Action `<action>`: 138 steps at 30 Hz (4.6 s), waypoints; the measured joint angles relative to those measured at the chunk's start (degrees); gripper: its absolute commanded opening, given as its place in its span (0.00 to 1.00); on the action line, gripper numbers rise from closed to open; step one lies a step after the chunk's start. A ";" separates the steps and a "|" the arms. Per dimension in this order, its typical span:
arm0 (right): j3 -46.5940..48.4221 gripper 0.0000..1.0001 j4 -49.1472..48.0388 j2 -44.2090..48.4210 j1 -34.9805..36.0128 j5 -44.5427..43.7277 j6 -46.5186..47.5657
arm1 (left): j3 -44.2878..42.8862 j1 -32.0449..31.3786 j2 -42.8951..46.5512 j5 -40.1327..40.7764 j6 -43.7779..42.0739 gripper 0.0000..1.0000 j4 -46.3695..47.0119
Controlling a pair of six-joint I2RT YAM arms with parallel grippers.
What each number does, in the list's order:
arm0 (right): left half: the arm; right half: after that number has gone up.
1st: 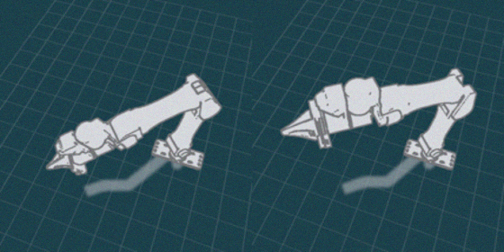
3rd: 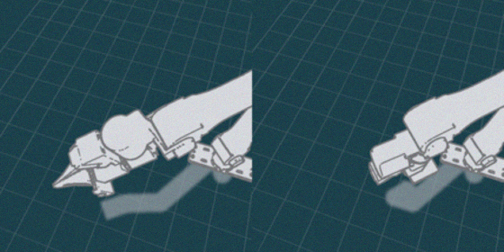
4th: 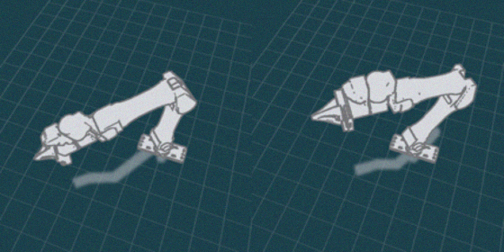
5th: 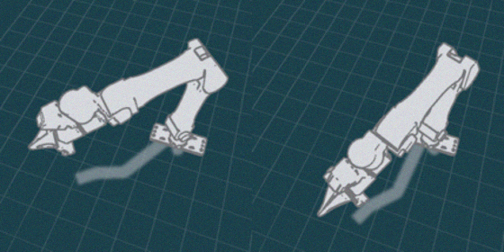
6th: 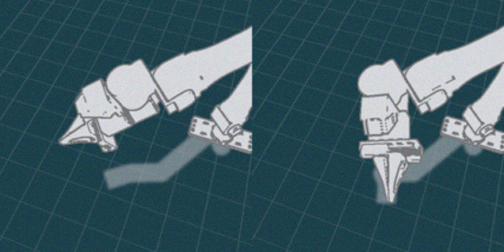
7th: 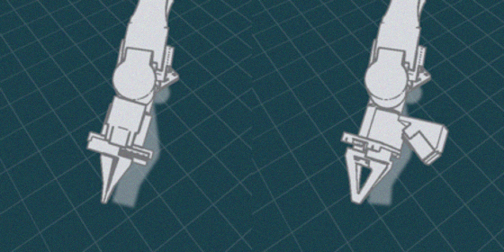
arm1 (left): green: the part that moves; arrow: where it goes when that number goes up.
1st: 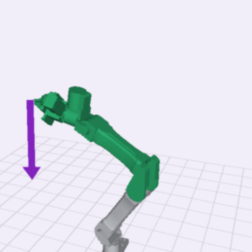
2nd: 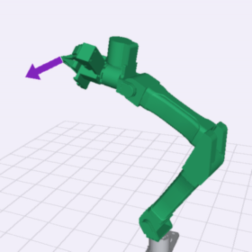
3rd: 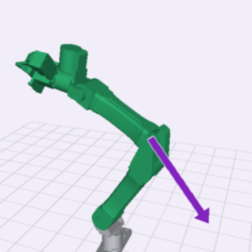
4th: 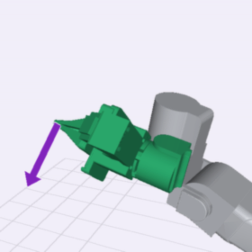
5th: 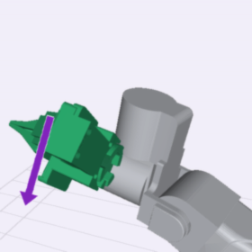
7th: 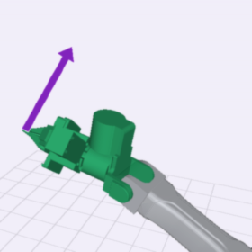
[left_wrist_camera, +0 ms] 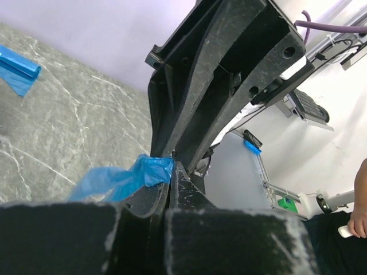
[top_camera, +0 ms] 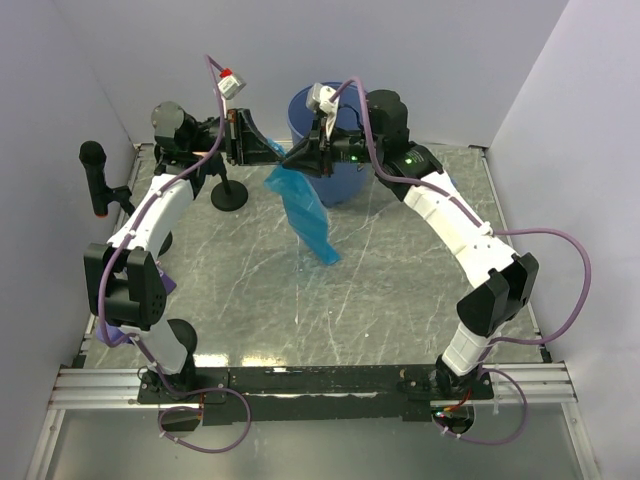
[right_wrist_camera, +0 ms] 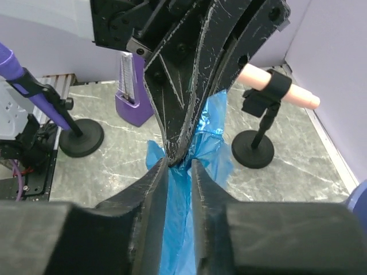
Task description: Put the trash bags into the trash bin
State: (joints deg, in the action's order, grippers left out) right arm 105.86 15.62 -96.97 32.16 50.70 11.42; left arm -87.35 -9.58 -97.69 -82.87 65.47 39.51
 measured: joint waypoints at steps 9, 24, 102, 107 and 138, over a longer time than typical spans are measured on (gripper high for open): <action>1.18 0.00 3.48 -0.35 0.24 -3.89 3.67 | 0.02 0.35 0.13 0.17 -0.04 0.01 0.09; -0.42 0.40 3.37 -0.31 -4.92 -6.82 3.32 | 0.02 0.11 0.13 0.17 -0.04 0.01 0.09; -0.61 0.80 4.35 -1.03 2.80 -16.26 7.15 | -2.89 -0.20 1.22 17.40 -23.12 0.01 -30.47; 1.05 0.32 4.17 -2.80 3.06 -20.31 8.96 | -2.73 -0.20 3.17 17.99 -24.20 0.01 -31.21; -6.86 0.02 -7.65 0.09 -7.17 20.39 -11.19 | -1.20 -4.17 8.70 9.22 -45.46 0.09 -29.14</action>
State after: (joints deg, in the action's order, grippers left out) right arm 99.00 7.97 -96.88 24.99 71.09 0.23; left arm -88.55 -13.76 -88.99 -73.65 20.01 10.37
